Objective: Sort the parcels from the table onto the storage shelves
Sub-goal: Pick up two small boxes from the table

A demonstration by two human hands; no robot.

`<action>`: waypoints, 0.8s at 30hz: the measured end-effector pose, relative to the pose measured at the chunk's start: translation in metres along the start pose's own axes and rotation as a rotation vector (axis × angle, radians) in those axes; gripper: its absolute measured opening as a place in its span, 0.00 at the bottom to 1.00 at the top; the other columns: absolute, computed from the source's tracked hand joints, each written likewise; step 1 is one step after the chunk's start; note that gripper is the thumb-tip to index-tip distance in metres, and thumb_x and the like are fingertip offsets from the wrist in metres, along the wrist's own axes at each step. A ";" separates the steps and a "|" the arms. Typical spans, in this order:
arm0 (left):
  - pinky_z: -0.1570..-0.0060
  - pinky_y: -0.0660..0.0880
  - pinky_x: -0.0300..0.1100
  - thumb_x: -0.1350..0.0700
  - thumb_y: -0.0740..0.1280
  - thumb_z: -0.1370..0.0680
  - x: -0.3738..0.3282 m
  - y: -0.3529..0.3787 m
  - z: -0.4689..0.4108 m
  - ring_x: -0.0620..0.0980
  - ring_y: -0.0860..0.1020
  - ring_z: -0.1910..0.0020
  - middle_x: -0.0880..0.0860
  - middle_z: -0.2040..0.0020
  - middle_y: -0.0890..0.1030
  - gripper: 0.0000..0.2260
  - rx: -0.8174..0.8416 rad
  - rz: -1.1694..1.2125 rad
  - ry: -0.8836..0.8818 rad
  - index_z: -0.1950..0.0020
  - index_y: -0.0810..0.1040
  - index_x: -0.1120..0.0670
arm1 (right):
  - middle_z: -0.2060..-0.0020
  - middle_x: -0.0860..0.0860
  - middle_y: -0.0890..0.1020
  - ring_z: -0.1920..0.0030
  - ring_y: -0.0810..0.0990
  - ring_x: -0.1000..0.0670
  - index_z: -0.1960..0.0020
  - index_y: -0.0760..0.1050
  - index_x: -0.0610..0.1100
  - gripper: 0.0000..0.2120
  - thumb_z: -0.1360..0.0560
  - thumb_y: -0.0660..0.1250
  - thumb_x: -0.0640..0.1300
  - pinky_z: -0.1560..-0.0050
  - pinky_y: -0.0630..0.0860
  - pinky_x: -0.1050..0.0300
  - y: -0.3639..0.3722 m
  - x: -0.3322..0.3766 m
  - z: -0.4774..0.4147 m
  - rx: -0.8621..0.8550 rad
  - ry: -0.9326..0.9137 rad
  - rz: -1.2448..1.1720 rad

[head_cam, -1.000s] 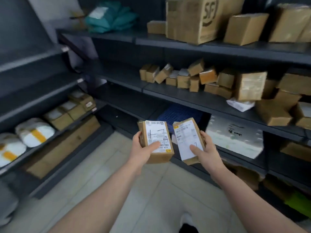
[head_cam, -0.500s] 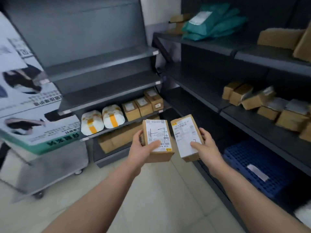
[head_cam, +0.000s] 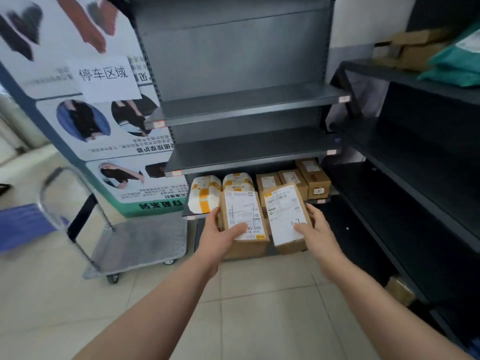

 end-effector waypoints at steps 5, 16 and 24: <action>0.47 0.80 0.50 0.55 0.77 0.29 -0.028 -0.067 -0.082 0.50 0.83 0.50 0.48 0.45 0.81 0.40 -0.024 -0.001 0.032 0.25 0.58 0.43 | 0.32 0.49 0.69 0.37 0.73 0.47 0.27 0.60 0.56 0.27 0.22 0.63 0.40 0.48 0.75 0.53 0.087 0.032 -0.067 0.028 -0.031 0.001; 0.70 0.75 0.33 0.55 0.76 0.28 -0.031 -0.163 -0.199 0.44 0.82 0.54 0.50 0.41 0.81 0.39 -0.113 -0.012 -0.041 0.23 0.56 0.45 | 0.34 0.50 0.72 0.40 0.75 0.49 0.28 0.59 0.59 0.27 0.21 0.63 0.42 0.64 0.72 0.62 0.220 0.037 -0.160 0.131 0.072 0.007; 0.55 0.76 0.45 0.53 0.76 0.28 -0.021 -0.191 -0.291 0.50 0.80 0.48 0.50 0.40 0.80 0.40 -0.202 0.028 -0.132 0.24 0.56 0.42 | 0.40 0.54 0.73 0.49 0.75 0.55 0.28 0.60 0.55 0.25 0.21 0.63 0.41 0.66 0.73 0.66 0.290 0.031 -0.264 0.223 0.107 0.058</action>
Point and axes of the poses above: each hand's wrist, its own z-axis away from the middle knuckle, its own y-axis out of the palm, x = y × z, the point moved 2 cm from there along -z, towards the middle knuckle
